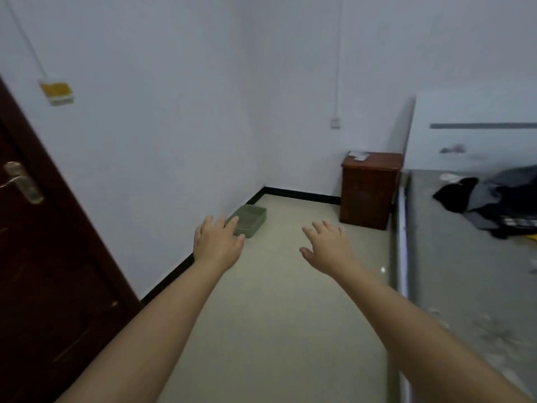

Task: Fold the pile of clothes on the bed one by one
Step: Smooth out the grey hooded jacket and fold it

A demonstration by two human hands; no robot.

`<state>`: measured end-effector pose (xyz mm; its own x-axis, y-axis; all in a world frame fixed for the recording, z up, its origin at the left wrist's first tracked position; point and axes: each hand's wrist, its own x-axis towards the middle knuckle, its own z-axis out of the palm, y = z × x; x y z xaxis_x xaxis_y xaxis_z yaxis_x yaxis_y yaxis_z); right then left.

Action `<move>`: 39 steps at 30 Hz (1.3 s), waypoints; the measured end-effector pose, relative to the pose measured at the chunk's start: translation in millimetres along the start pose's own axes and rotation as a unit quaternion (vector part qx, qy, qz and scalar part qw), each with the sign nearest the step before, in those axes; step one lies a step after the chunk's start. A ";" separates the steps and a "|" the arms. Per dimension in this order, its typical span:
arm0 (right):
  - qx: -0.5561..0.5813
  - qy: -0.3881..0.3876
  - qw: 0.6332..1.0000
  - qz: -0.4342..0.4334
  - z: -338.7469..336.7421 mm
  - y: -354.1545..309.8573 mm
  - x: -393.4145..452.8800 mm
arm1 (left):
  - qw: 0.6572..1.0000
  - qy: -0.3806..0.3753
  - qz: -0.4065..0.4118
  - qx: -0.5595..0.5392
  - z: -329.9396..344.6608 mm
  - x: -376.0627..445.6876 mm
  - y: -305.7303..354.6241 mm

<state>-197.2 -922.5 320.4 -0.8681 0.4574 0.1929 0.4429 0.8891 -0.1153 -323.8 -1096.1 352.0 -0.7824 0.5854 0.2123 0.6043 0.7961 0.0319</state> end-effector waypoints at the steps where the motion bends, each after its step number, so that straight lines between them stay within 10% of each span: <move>1: -0.006 0.004 1.000 0.024 2.0 18.7 12.8 | 1.000 0.000 0.025 -0.003 8.6 21.4 17.0; 20: -0.077 0.050 0.947 0.309 4.8 387.3 273.3 | 0.959 -0.001 0.264 -0.101 114.1 457.8 342.7; 39: -0.059 0.016 0.790 0.610 50.9 743.6 396.3 | 0.811 0.010 0.582 -0.062 252.2 757.7 747.1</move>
<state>-223.3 -80.9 261.5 0.2260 0.9736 0.0337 0.9653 -0.2191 -0.1424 -503.1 -19.1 290.4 0.3314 0.9253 0.1842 0.9427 -0.3170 -0.1036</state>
